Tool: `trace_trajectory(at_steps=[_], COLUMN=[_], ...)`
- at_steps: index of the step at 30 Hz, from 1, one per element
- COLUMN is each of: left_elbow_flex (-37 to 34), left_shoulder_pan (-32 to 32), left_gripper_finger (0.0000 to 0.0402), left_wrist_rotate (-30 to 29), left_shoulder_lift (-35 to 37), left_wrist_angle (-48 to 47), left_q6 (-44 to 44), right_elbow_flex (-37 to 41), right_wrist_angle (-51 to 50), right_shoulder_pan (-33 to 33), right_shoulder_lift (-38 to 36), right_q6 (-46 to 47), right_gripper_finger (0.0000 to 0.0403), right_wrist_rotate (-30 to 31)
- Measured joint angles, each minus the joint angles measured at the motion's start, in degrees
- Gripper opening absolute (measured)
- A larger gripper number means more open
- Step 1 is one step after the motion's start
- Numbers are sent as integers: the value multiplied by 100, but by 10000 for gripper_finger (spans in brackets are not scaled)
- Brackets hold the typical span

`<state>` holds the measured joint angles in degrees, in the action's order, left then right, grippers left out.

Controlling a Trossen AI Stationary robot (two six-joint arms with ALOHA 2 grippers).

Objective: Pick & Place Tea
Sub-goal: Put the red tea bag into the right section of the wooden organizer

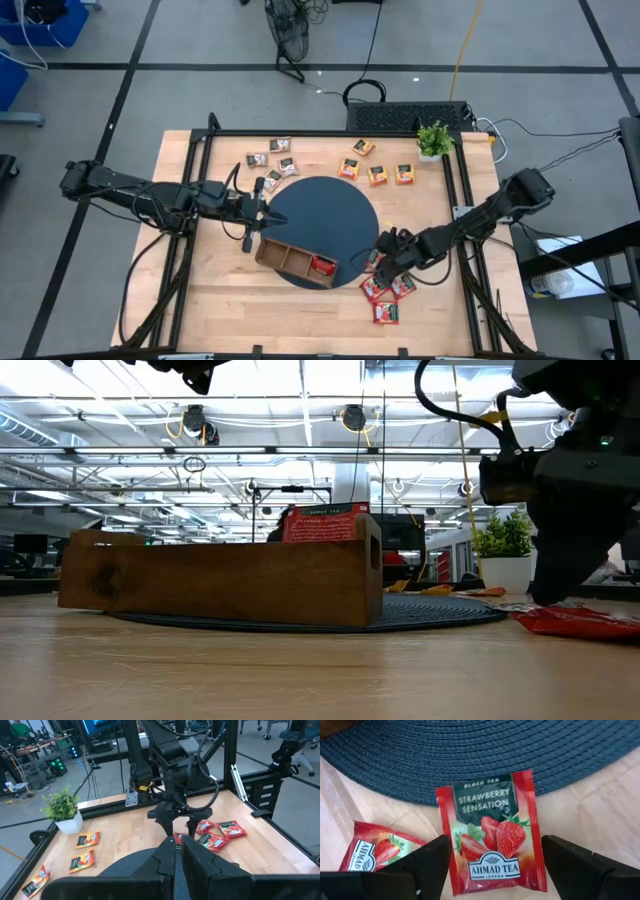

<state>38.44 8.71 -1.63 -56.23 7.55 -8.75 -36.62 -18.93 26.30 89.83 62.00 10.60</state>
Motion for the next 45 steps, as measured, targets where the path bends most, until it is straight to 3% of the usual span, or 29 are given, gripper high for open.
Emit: trace_trajectory(at_steps=[5, 14, 24, 29, 34, 37, 42, 45], left_elbow_flex=[0, 0, 0, 0, 0, 0, 0, 0], left_shoulder_pan=[-1, -1, -2, -1, 0, -2, -2, -1], left_gripper_finger=[37, 37, 37, 37, 37, 37, 37, 37], left_wrist_rotate=[-2, 0, 0, 0, 0, 0, 0, 0], left_shoulder_lift=[0, 0, 0, 0, 0, 0, 0, 0], left_wrist_angle=[0, 0, 0, 0, -2, 1, 0, 0], left_q6=[0, 0, 0, 0, 0, 0, 0, 0], right_elbow_flex=[-2, 4, 9, 13, 42, 47, 33, 22], right_wrist_angle=[-259, -397, -315, -142, 115, 315, 990, 2048], right_shoulder_pan=[0, -4, 4, 70, 400, 750, 1473, 1734], right_shoulder_lift=[25, 27, 30, -127, -608, -890, -943, -626], right_q6=[-132, -425, -737, -823, -901, -894, -1011, -1705], right_gripper_finger=[256, 161, 12, 2, 1, 0, 0, 0], right_wrist_rotate=[-59, -78, -137, 44, 953, 1822, 3956, 5481])
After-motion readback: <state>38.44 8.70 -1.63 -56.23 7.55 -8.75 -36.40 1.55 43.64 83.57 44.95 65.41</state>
